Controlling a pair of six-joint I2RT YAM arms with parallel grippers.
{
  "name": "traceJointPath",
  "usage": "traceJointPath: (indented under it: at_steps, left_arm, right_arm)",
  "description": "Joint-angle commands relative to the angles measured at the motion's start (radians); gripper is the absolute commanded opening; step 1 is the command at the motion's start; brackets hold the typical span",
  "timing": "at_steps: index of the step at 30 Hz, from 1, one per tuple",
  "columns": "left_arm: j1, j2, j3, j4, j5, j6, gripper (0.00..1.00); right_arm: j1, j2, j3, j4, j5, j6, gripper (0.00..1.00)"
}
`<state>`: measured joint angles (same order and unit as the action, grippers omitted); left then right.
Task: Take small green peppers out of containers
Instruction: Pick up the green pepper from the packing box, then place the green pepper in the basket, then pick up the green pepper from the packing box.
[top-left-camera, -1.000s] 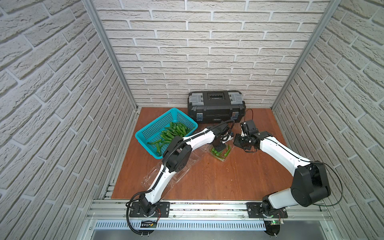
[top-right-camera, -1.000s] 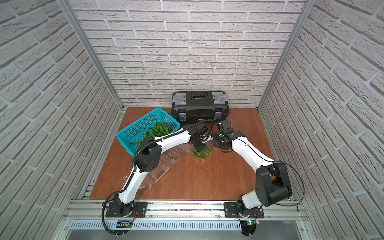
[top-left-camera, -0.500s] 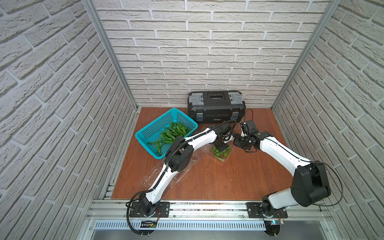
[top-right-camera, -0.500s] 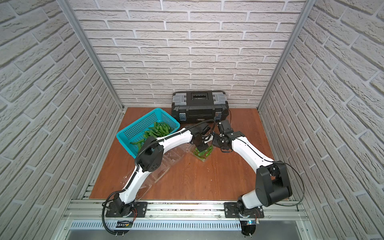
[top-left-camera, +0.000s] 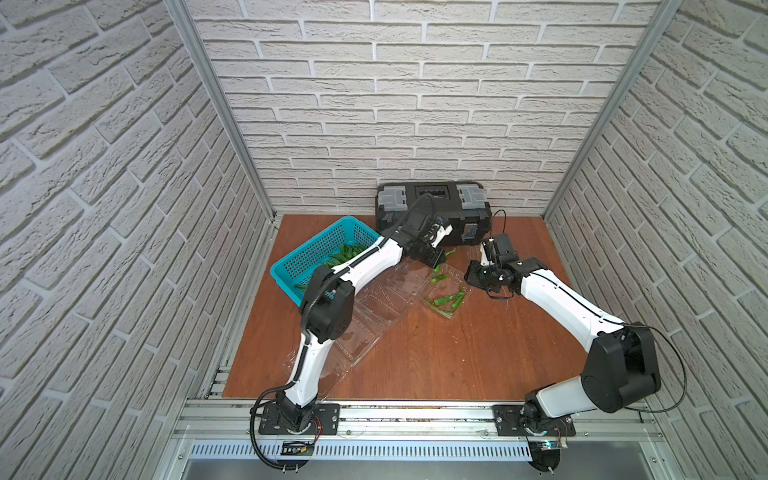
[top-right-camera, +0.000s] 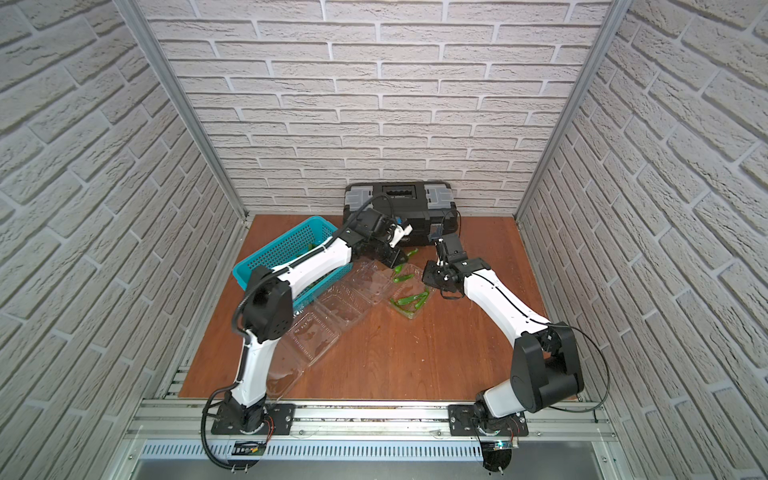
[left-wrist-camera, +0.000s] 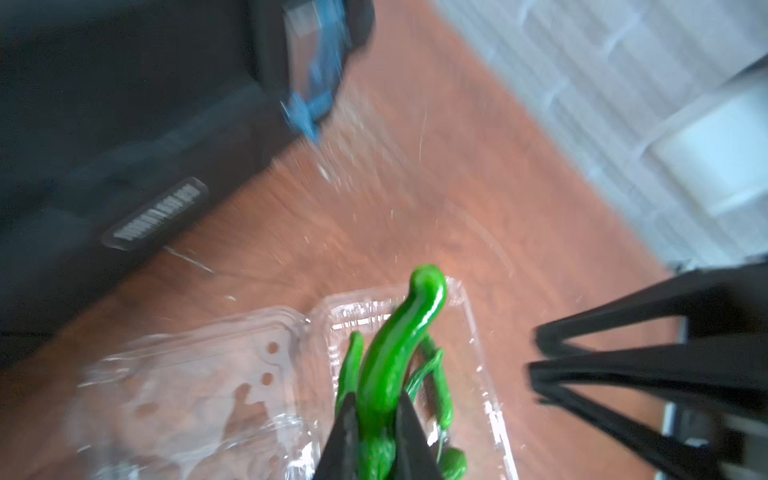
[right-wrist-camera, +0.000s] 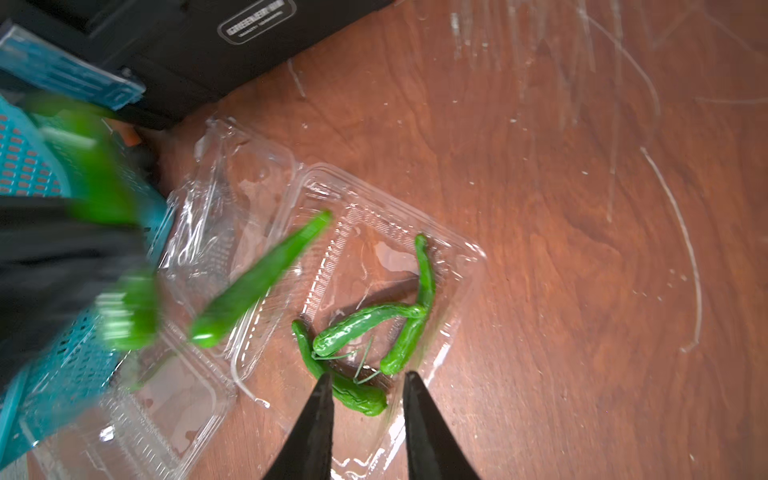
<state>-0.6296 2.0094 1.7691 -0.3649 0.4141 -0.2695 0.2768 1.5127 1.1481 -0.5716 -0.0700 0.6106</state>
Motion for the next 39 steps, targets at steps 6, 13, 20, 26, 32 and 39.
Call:
traceJointPath:
  at_steps: [6,13,20,26,32,39]
  left_arm:
    - [0.198,-0.342,-0.385,0.498,-0.066,-0.314,0.00]
    - [0.332,-0.427,-0.546,0.348,-0.345,-0.424,0.00]
    - [0.389,-0.438,-0.672,0.298,-0.474,-0.571,0.70]
    - [0.388,-0.428,-0.678,0.306,-0.485,-0.583,0.82]
    - [0.386,-0.431,-0.669,0.302,-0.487,-0.558,0.83]
    - [0.382,-0.429,-0.665,0.305,-0.485,-0.553,0.84]
  right_arm:
    - [0.090,0.191,0.096,-0.038,-0.060,-0.078,0.31]
    - [0.117,0.312,0.146,-0.109,-0.086,-0.066,0.37]
    - [0.119,0.358,0.178,-0.160,-0.070,-0.046,0.45]
    - [0.117,0.424,0.217,-0.160,-0.101,-0.034,0.53]
    - [0.115,0.458,0.250,-0.165,-0.110,-0.017,0.54]
    - [0.113,0.527,0.291,-0.163,-0.099,-0.014,0.40]
